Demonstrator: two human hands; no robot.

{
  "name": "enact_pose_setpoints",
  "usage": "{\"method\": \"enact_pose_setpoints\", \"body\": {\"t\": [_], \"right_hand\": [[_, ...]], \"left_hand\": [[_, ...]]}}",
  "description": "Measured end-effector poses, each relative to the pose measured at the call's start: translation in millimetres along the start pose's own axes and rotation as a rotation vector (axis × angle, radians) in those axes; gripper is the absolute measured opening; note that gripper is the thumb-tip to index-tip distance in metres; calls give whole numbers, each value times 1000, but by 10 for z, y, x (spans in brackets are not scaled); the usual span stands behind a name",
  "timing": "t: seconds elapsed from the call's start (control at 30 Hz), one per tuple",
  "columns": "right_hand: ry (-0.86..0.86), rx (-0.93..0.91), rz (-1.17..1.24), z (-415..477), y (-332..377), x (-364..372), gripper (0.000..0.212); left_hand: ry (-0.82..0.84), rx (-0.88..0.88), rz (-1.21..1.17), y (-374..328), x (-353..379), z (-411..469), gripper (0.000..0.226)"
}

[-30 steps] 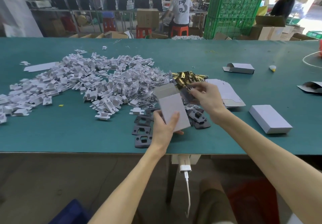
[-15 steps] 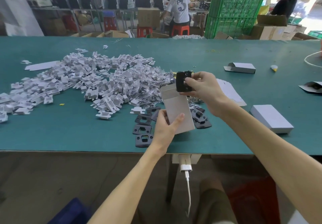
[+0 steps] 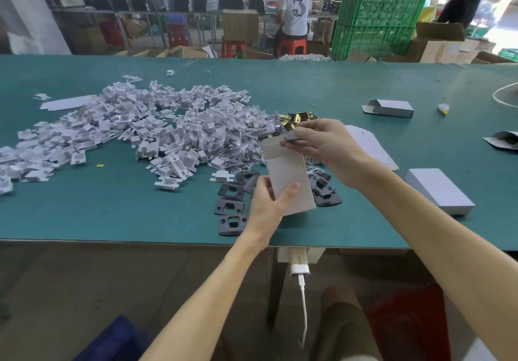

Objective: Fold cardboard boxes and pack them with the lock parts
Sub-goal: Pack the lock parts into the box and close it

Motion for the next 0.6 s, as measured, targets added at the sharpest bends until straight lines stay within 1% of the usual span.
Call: {"method": "enact_pose_setpoints", "body": {"t": [0.07, 0.1, 0.13, 0.17, 0.27, 0.37, 0.43, 0.5, 0.6], "right_hand": [[28, -40, -6, 1, 19, 4, 30], [12, -65, -80, -1, 31, -11, 37], [-6, -92, -159, -3, 46, -22, 40], [-19, -117, -206, -1, 52, -24, 38], [-53, -180, -230, 1, 63, -7, 29], [-157, -254, -374, 11, 114, -27, 21], [-187, -268, -430, 27, 136, -34, 25], [-157, -252, -448, 45, 132, -10, 31], [-144, -258, -445, 42, 166, 16, 28]], "left_hand": [[-5, 3, 3, -2, 1, 0, 43], [-6, 4, 3, -1, -1, 3, 43], [-5, 6, 6, 0, 0, 4, 43], [-2, 7, 10, 3, 1, 6, 43], [2, 8, 16, 7, 1, 5, 43], [2, 12, 13, 8, -2, 9, 43], [5, 10, 21, 15, 2, 13, 44], [7, 10, 31, 20, 6, 14, 45], [5, 9, 32, 21, 5, 18, 43]]}}
Point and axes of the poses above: each hand's wrist, its own z-axis towards the middle knuckle, its own x-axis out of the palm, y = z × x, the point moved 8 cm from there along z, towards the middle knuckle, and after that the axes turned 4 degrees about -z, right-handed, at the moved point
